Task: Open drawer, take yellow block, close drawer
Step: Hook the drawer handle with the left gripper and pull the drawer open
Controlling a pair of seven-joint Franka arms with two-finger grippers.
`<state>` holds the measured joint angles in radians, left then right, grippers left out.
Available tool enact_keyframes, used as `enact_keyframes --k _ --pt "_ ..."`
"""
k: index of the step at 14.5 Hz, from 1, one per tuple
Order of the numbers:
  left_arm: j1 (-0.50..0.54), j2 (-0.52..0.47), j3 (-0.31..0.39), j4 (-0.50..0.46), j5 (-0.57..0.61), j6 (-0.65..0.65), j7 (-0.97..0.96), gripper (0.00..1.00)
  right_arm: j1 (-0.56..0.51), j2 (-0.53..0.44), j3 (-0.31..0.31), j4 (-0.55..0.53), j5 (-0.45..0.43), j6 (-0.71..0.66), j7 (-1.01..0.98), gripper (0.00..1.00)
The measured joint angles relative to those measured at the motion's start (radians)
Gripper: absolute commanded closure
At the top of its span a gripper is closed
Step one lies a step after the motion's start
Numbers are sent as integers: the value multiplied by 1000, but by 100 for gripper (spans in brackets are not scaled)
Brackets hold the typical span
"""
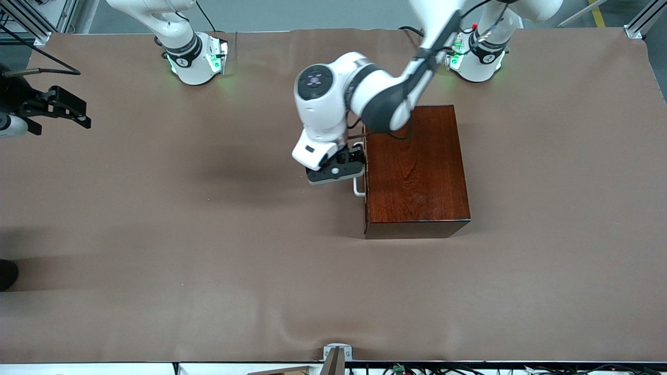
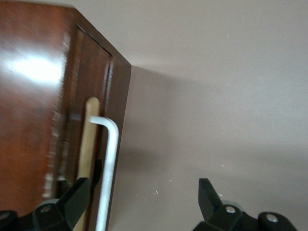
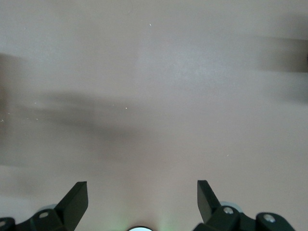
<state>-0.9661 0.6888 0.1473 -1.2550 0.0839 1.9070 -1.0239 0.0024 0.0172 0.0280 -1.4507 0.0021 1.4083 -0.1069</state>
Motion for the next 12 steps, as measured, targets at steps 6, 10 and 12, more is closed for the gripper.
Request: enact_keyframes --k 6,10,12 --pt "-43 57 26 1 96 -77 -2 0 0 0 0 0 0 0 0 0" --pt "-51 87 26 1 106 -82 -2 0 1 0 0 0 0 0 0 0" --pt "-53 91 26 1 106 -81 -2 0 1 0 0 0 0 0 0 0"
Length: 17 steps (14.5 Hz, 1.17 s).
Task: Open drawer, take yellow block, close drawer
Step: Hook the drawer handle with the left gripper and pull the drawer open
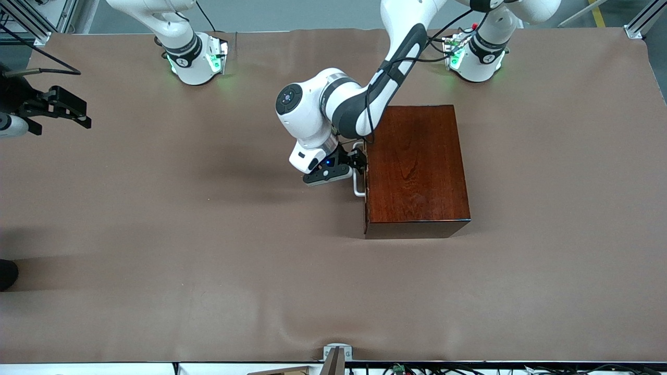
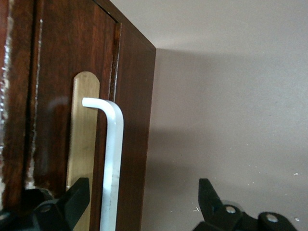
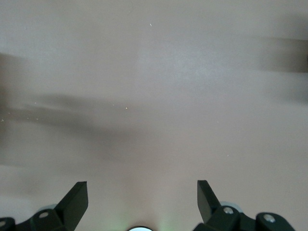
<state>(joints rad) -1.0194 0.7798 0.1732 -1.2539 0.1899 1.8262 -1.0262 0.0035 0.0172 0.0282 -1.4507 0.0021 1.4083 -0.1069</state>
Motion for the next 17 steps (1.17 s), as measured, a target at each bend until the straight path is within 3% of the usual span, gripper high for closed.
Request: enact_keyframes --k 17 --pt "-9 8 -24 1 19 137 -181 0 3 0 0 0 0 0 0 0"
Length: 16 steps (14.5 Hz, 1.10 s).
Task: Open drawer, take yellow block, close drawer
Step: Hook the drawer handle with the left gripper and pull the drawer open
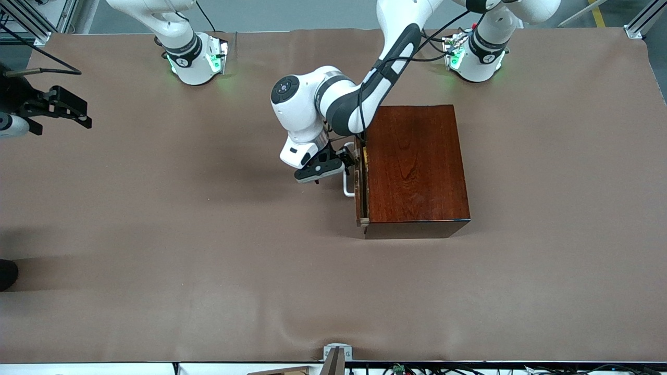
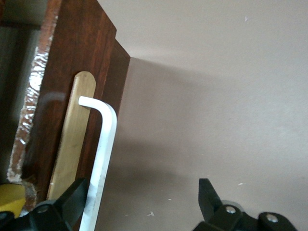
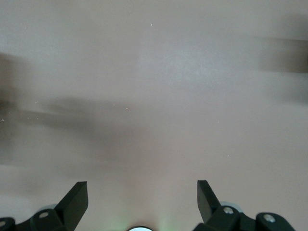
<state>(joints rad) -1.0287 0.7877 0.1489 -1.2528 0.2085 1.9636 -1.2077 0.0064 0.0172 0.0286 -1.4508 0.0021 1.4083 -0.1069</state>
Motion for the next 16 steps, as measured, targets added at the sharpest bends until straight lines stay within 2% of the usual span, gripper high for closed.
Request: enact_keyframes --k 16 --pt "1 0 -22 -9 12 137 -236 0 -36 0 -22 -5 -1 -10 1 0"
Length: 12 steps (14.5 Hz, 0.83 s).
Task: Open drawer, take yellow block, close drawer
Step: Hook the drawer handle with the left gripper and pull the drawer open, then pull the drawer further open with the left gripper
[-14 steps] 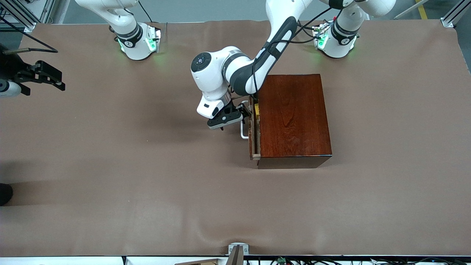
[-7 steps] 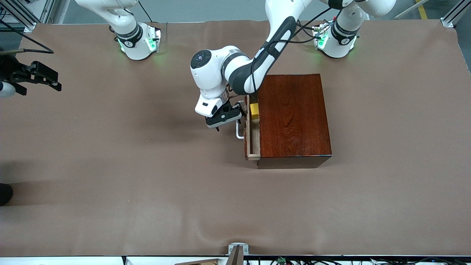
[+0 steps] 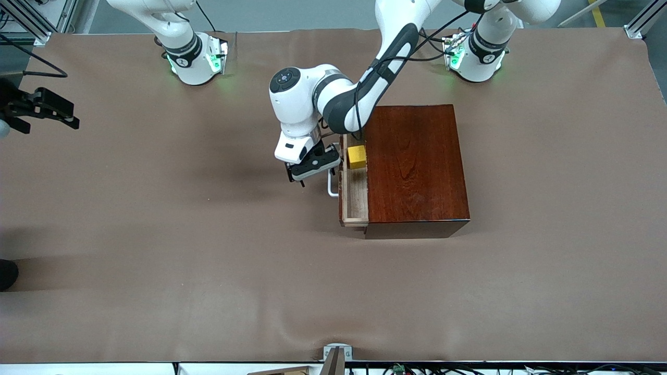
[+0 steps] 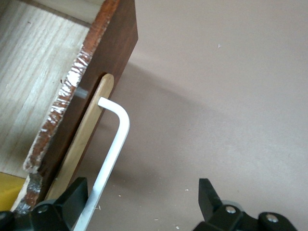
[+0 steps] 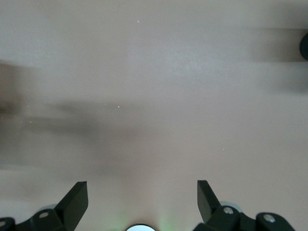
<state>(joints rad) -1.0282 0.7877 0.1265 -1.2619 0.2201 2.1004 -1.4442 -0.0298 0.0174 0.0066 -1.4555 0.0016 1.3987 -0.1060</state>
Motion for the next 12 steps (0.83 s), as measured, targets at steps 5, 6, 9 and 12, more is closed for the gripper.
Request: enact_keyframes --k 5,6,9,12 --pt "0 -1 -2 -5 6 15 -33 0 -7 0 -1 -5 0 -51 0 0" --pt "0 -1 -3 -6 7 15 -35 0 -7 1 -1 -6 -1 -52 0 0" --pt "-1 0 -14 -10 9 67 -48 0 -8 9 -2 -7 -3 -62 0 0" --pt "-1 0 -15 -12 13 69 -44 0 -18 13 -4 -7 -10 -71 0 0"
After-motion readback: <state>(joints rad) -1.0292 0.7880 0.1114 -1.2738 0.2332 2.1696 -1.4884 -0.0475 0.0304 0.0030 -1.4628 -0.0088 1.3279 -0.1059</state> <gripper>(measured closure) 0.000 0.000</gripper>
